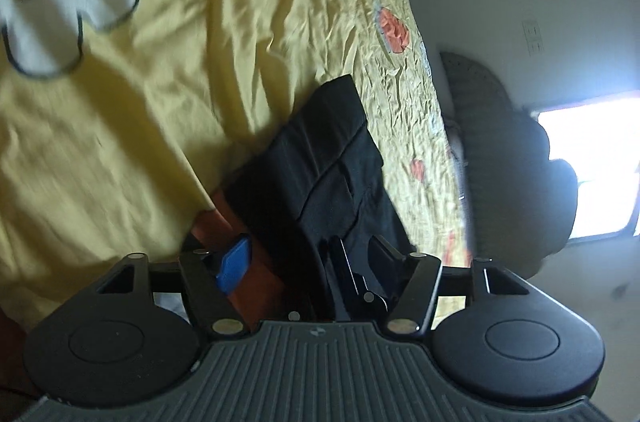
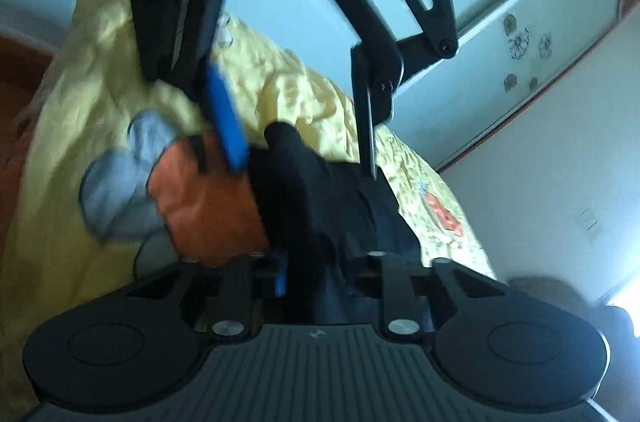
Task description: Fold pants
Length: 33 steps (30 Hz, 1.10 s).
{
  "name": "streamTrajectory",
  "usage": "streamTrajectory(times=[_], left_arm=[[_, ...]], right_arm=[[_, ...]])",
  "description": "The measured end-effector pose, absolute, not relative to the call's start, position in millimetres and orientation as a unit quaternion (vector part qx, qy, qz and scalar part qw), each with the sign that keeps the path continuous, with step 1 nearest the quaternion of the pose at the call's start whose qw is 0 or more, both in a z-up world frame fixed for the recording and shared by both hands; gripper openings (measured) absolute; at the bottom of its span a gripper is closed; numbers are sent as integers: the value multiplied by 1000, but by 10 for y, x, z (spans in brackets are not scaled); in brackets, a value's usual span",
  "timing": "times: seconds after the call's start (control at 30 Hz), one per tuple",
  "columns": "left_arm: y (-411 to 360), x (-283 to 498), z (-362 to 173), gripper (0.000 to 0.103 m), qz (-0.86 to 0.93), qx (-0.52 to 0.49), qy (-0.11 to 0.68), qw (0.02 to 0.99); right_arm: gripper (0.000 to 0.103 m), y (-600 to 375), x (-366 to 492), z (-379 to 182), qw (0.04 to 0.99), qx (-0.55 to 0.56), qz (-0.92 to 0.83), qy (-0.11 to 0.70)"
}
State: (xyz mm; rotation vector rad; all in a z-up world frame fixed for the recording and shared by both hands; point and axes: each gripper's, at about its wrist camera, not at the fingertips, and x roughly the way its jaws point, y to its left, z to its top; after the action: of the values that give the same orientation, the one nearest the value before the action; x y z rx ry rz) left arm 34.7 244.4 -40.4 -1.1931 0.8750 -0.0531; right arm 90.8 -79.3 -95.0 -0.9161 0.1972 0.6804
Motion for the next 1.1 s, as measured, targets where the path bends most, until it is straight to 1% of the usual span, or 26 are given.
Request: streamTrajectory(times=[0.1, 0.2, 0.27, 0.4, 0.5, 0.57, 0.6, 0.7, 0.77, 0.97, 1.1], left_arm=[[2423, 446, -482, 66, -34, -563, 390, 728], [2377, 618, -534, 66, -47, -576, 376, 725], [2353, 735, -572, 66, -49, -583, 369, 722], [2350, 932, -604, 66, -45, -572, 362, 734], [2377, 1010, -595, 60, -48, -558, 365, 743], [2379, 1048, -593, 46, -43, -542, 375, 751], [2374, 1058, -591, 44, -39, -534, 378, 755], [2340, 1103, -556, 25, -28, -496, 389, 776], [2310, 1119, -519, 24, -26, -469, 393, 790], [2125, 1096, -343, 23, -9, -387, 380, 840], [1881, 1017, -128, 21, -1, -321, 359, 877]], right_arm=[[22, -999, 1137, -685, 881, -299, 340, 140], [22, -1271, 1380, -454, 900, -184, 351, 181], [22, -1390, 1480, -389, 898, -150, 361, 202], [23, -1531, 1541, -360, 866, -136, 414, 248], [23, -1767, 1582, -229, 854, -71, 450, 252], [23, -1912, 1740, -192, 862, -19, 434, 260], [23, -1943, 1827, -206, 870, -12, 413, 269], [23, -1871, 1995, -370, 881, -56, 362, 299], [23, -1773, 2073, -530, 870, -84, 358, 330], [23, -1814, 1996, -514, 887, -63, 344, 302], [24, -1651, 2125, -567, 882, -76, 338, 320]])
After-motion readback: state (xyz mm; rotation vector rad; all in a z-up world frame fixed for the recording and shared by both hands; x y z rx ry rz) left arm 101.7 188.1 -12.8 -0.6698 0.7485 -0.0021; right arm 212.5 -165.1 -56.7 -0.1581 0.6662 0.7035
